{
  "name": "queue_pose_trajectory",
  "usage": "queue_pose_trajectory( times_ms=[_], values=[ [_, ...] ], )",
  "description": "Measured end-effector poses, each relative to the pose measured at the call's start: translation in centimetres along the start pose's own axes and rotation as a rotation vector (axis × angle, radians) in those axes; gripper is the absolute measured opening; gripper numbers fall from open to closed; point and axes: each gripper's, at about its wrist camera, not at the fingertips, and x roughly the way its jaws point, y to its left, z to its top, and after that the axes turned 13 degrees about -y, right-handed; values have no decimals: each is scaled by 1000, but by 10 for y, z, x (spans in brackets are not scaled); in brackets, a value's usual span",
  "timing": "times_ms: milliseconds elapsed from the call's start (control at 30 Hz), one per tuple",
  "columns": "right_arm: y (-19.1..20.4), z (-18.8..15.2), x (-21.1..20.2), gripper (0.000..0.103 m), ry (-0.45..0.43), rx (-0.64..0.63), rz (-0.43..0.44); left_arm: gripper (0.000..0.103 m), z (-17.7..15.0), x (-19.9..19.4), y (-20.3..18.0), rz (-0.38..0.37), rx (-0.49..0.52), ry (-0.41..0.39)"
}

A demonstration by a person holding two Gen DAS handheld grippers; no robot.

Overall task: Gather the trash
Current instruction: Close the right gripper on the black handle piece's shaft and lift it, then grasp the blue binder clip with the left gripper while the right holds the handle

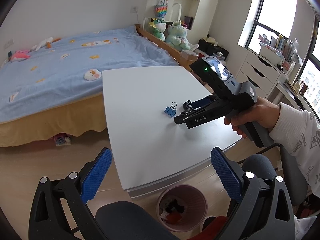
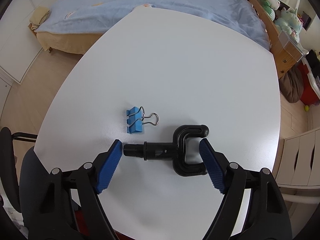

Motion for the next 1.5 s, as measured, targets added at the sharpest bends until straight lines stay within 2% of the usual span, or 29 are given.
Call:
queue_pose_trajectory(
  times_ms=[200, 267, 567, 833, 1200, 1500],
  values=[
    [1, -1, -2, 67, -8, -2, -8, 95, 0, 2, -1, -3, 0, 4],
    [2, -2, -3, 59, -13, -9, -6, 95, -1, 3, -2, -4, 3, 5],
    [1, -5, -10, 59, -39, 6, -7, 95, 0, 5, -2, -5, 13, 4],
    [-7, -10, -43, 59, -89, 36, -9, 95, 13, 17, -2, -14, 42, -12],
    [-18, -19, -85, 59, -135, 54, -19, 95, 44, 48, -3, -94, 130, -26],
    [-24, -28, -103, 59, -145, 68, -20, 95, 60, 92, -10, -150, 238, 24]
  ],
)
